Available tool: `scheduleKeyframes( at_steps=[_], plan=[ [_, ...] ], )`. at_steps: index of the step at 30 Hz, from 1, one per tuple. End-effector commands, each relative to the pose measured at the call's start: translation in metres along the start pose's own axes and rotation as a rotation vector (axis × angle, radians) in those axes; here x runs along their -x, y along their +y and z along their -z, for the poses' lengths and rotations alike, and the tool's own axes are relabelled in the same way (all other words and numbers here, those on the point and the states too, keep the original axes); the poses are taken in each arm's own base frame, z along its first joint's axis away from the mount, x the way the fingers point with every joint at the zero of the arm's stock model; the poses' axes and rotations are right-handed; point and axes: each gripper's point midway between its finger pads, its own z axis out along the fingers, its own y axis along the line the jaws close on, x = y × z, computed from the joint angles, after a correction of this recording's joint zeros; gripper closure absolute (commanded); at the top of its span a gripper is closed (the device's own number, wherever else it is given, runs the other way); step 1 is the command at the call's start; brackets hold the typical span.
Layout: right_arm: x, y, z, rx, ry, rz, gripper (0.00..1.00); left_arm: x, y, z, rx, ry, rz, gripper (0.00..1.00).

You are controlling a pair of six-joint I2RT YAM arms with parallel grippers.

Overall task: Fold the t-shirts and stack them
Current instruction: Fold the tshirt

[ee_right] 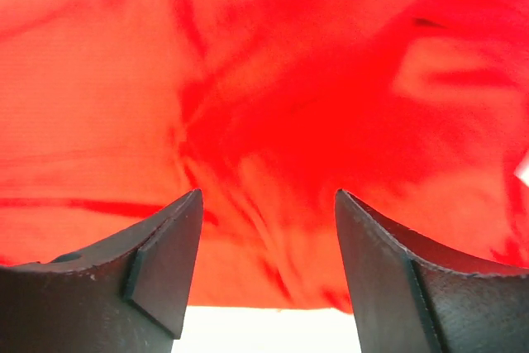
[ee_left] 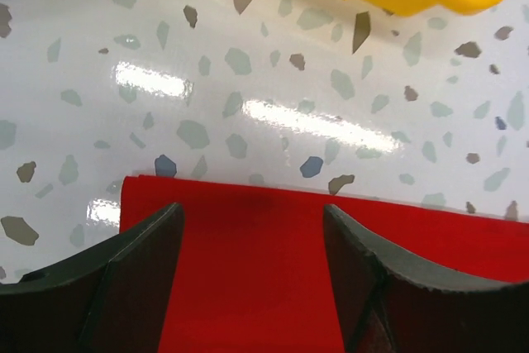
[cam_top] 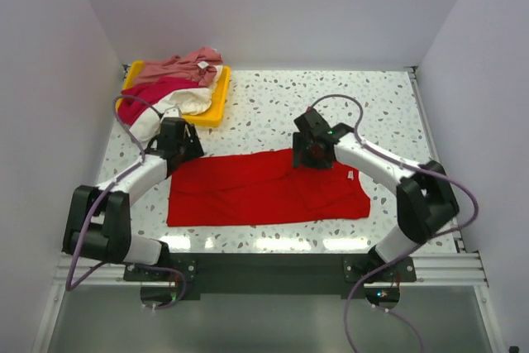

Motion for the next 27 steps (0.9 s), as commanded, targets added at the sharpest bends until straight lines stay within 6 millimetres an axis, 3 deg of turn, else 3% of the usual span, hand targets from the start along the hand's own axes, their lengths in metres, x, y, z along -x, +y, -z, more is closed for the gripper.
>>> scheduleKeyframes(
  at_steps=[1, 4, 7, 10, 27],
  plan=[
    [-0.016, -0.034, 0.034, -0.068, -0.044, -0.035, 0.31, 0.031, -0.012, 0.021, -0.059, -0.082, 0.000, 0.27],
    [-0.032, -0.057, 0.046, -0.120, -0.054, -0.060, 0.31, 0.030, -0.013, 0.026, -0.071, -0.080, 0.000, 0.27],
    [-0.055, -0.084, 0.044, -0.201, -0.038, -0.067, 0.31, 0.026, -0.015, 0.030, -0.089, -0.067, -0.003, 0.26],
    [-0.064, -0.094, 0.039, -0.231, -0.033, -0.070, 0.32, 0.023, -0.018, 0.033, -0.113, -0.058, -0.002, 0.26],
    [-0.074, -0.080, 0.001, -0.181, -0.003, -0.074, 0.46, 0.017, -0.017, 0.038, -0.129, -0.049, -0.013, 0.25]
  ],
)
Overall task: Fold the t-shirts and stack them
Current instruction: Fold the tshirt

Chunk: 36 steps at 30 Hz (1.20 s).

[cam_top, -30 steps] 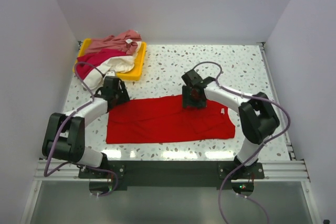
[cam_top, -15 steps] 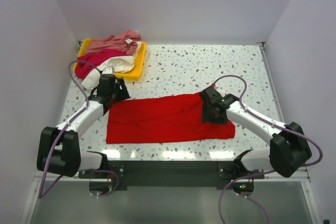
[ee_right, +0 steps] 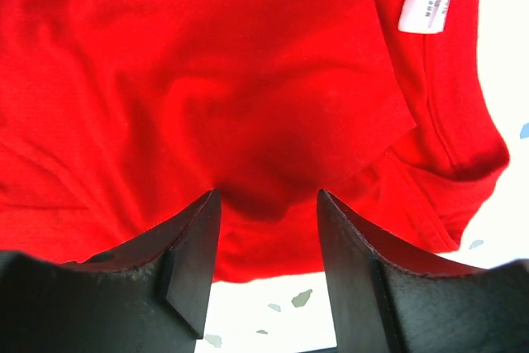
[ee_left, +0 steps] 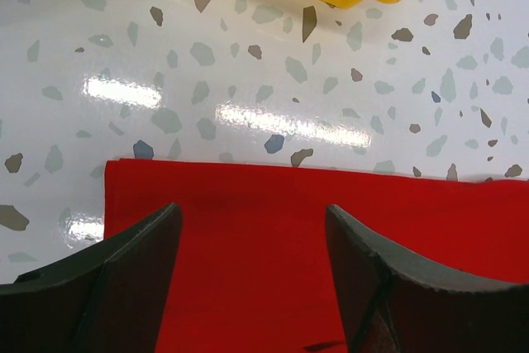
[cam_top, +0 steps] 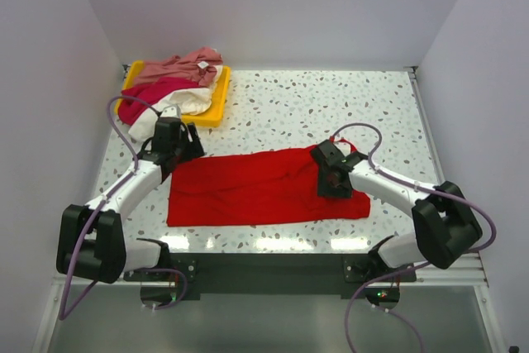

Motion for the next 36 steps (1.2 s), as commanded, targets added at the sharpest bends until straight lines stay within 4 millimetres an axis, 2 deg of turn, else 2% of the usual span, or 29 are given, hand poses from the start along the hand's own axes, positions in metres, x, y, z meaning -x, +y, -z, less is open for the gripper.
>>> scheduleKeyframes(
  at_steps=[1, 7, 10, 11, 14, 20, 25, 30, 36],
  plan=[
    [0.004, 0.006, -0.007, 0.016, -0.014, -0.024, 0.47, 0.004, -0.002, 0.004, -0.021, -0.018, -0.018, 0.25],
    [-0.001, 0.009, -0.013, 0.021, 0.005, -0.009, 0.52, 0.003, -0.004, 0.003, -0.029, -0.016, -0.020, 0.25],
    [-0.003, 0.013, -0.016, 0.036, 0.016, -0.008, 0.63, 0.003, -0.004, 0.003, -0.030, -0.016, -0.021, 0.25],
    [-0.002, 0.014, -0.016, 0.038, 0.018, -0.008, 0.71, 0.003, -0.003, 0.003, -0.028, -0.015, -0.021, 0.25],
    [-0.004, 0.014, -0.016, 0.036, 0.035, 0.000, 0.83, 0.005, -0.004, 0.004, -0.030, -0.019, -0.021, 0.25],
    [0.000, 0.010, -0.002, 0.035, 0.027, 0.004, 0.99, 0.005, -0.004, 0.004, -0.030, -0.021, -0.022, 0.25],
    [0.013, 0.005, 0.025, 0.047, -0.007, 0.004, 0.99, 0.007, -0.006, 0.005, -0.036, -0.026, -0.022, 0.25],
    [0.016, 0.000, 0.047, 0.062, -0.014, 0.009, 0.99, 0.007, -0.006, 0.004, -0.037, -0.024, -0.021, 0.25],
    [0.005, 0.000, 0.053, 0.081, 0.034, 0.021, 1.00, 0.008, -0.007, 0.005, -0.044, -0.025, -0.024, 0.25]
  ],
)
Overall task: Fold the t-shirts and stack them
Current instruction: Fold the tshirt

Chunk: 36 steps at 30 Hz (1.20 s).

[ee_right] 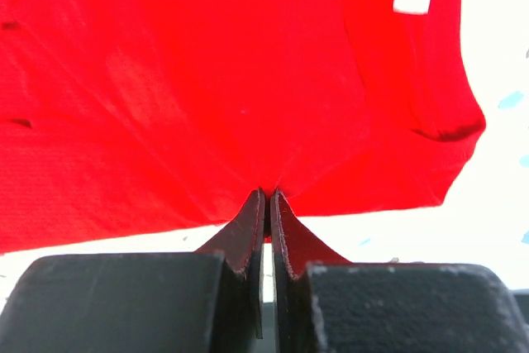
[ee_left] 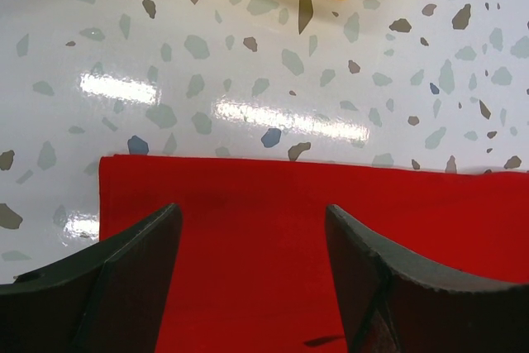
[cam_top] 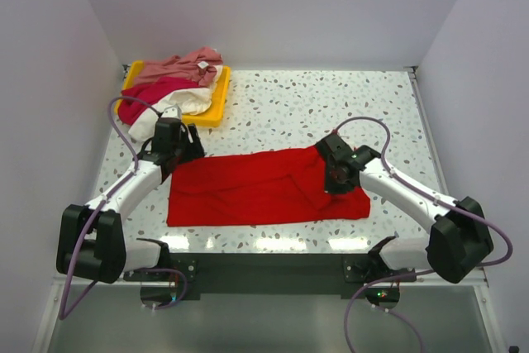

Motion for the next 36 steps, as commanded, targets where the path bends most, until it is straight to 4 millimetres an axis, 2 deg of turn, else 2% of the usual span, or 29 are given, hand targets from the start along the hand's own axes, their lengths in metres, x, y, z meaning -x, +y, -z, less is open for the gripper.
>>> scheduleKeyframes(
  at_steps=[1, 9, 19, 20, 21, 23, 24, 26, 27, 29, 30, 32, 33, 34, 35, 36],
  plan=[
    [-0.009, -0.002, 0.013, 0.017, 0.046, 0.012, 1.00, 0.012, -0.006, 0.004, -0.033, -0.040, -0.018, 0.25],
    [-0.019, -0.001, 0.028, 0.069, 0.073, 0.003, 1.00, 0.015, -0.005, 0.004, -0.023, -0.046, -0.019, 0.25],
    [-0.041, 0.003, 0.015, 0.075, 0.135, 0.025, 1.00, 0.013, -0.007, 0.005, -0.034, -0.038, -0.023, 0.25],
    [-0.041, 0.002, 0.014, 0.068, 0.134, 0.024, 0.97, 0.014, -0.007, 0.004, -0.035, -0.041, -0.024, 0.25],
    [-0.039, -0.002, 0.014, 0.050, 0.119, 0.023, 0.85, 0.014, -0.009, 0.004, -0.042, -0.039, -0.028, 0.25],
    [-0.034, -0.004, 0.016, 0.037, 0.096, 0.019, 0.67, 0.015, -0.010, 0.005, -0.049, -0.042, -0.034, 0.25],
    [-0.030, -0.007, 0.017, 0.023, 0.075, 0.016, 0.51, 0.016, -0.013, 0.006, -0.053, -0.049, -0.041, 0.25],
    [-0.025, -0.012, 0.017, -0.007, 0.046, 0.011, 0.41, 0.012, -0.024, 0.010, -0.063, -0.050, -0.075, 0.24],
    [-0.022, -0.016, 0.016, -0.024, 0.031, 0.004, 0.35, 0.009, -0.037, 0.013, -0.076, -0.057, -0.110, 0.23],
    [-0.020, -0.021, 0.009, -0.050, 0.015, -0.006, 0.33, 0.004, -0.053, 0.019, -0.092, -0.061, -0.158, 0.23],
    [-0.019, -0.023, 0.005, -0.055, 0.015, -0.026, 0.34, -0.002, -0.073, 0.026, -0.126, -0.066, -0.201, 0.23],
    [-0.023, -0.027, -0.008, -0.060, 0.024, -0.048, 0.39, -0.009, -0.097, 0.034, -0.190, -0.065, -0.217, 0.23],
    [-0.023, -0.032, -0.013, -0.067, 0.028, -0.074, 0.44, -0.019, -0.117, 0.043, -0.244, -0.062, -0.248, 0.23],
    [-0.022, -0.030, -0.017, -0.046, 0.027, -0.090, 0.46, -0.023, -0.128, 0.048, -0.272, -0.064, -0.251, 0.23],
    [-0.026, -0.037, -0.023, -0.053, 0.042, -0.113, 0.49, -0.023, -0.142, 0.054, -0.303, -0.082, -0.252, 0.23],
    [-0.027, -0.038, -0.026, -0.046, 0.047, -0.120, 0.51, -0.036, -0.161, 0.062, -0.356, -0.068, -0.268, 0.23]
  ],
)
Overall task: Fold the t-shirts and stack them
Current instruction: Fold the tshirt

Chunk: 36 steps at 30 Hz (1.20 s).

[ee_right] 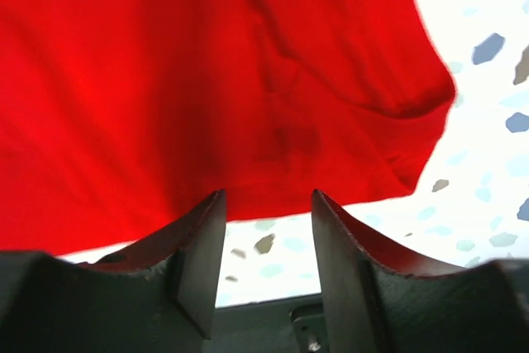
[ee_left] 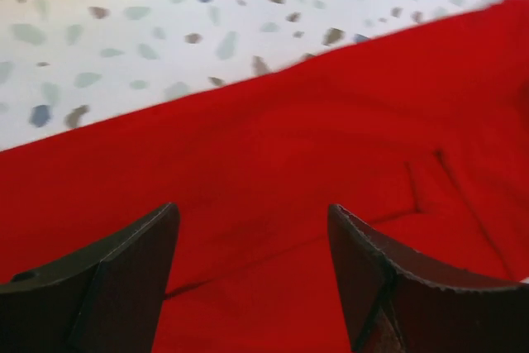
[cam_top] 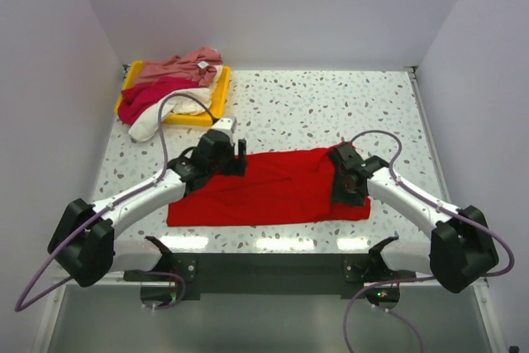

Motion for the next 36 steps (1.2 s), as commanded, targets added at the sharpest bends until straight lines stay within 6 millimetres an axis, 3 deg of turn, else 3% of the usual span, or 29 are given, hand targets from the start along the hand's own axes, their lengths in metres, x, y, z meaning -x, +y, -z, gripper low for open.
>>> scheduleKeyframes(
  at_steps=[1, 5, 6, 8, 9, 12, 17, 19, 23, 26, 36],
  plan=[
    [0.007, -0.004, -0.013, 0.022, -0.027, -0.063, 0.53, 0.027, -0.059, 0.017, -0.128, -0.109, -0.003, 0.23],
    [-0.002, -0.009, -0.021, 0.017, 0.001, -0.061, 0.56, 0.019, -0.123, 0.017, -0.274, -0.094, -0.017, 0.23],
    [-0.003, -0.008, -0.022, 0.023, 0.006, -0.064, 0.58, 0.004, -0.140, 0.012, -0.301, -0.057, -0.041, 0.23],
    [-0.007, -0.008, -0.026, 0.030, 0.011, -0.067, 0.61, 0.002, -0.168, 0.011, -0.378, -0.049, -0.029, 0.23],
    [-0.009, -0.008, -0.029, 0.033, 0.020, -0.072, 0.63, -0.012, -0.182, 0.004, -0.403, -0.018, -0.028, 0.23],
    [-0.011, -0.006, -0.034, 0.043, 0.029, -0.075, 0.66, -0.026, -0.211, -0.005, -0.466, 0.019, -0.027, 0.23],
    [-0.009, -0.005, -0.039, 0.034, 0.029, -0.077, 0.69, -0.030, -0.236, -0.019, -0.525, 0.031, -0.001, 0.24],
    [-0.010, -0.004, -0.042, 0.039, 0.037, -0.076, 0.72, -0.034, -0.238, -0.027, -0.517, 0.039, -0.001, 0.24],
    [-0.014, -0.002, -0.043, 0.053, 0.047, -0.073, 0.88, -0.039, -0.237, -0.043, -0.475, 0.057, -0.013, 0.24],
    [-0.012, -0.002, -0.038, 0.058, 0.042, -0.076, 0.93, -0.050, -0.232, -0.054, -0.436, 0.083, -0.021, 0.24],
    [-0.004, -0.013, -0.021, 0.019, 0.013, -0.068, 0.89, -0.079, -0.215, -0.068, -0.373, 0.148, -0.028, 0.24]
  ],
)
